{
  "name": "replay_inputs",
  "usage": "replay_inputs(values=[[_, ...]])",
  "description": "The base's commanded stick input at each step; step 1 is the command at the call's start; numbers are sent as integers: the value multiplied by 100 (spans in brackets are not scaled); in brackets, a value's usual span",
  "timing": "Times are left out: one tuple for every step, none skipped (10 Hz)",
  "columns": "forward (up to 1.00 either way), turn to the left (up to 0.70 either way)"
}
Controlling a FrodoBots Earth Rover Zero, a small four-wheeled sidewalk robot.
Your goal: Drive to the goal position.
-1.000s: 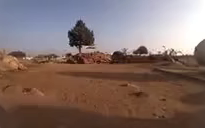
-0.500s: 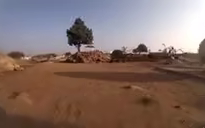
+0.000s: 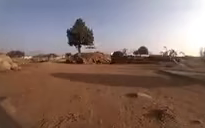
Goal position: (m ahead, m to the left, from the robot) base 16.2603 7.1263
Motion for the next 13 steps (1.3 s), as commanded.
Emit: replay_inputs(values=[[70,0],[70,0],[70,0],[70,0],[70,0],[70,0],[70,0],[70,0],[70,0],[70,0],[70,0],[70,0],[70,0]])
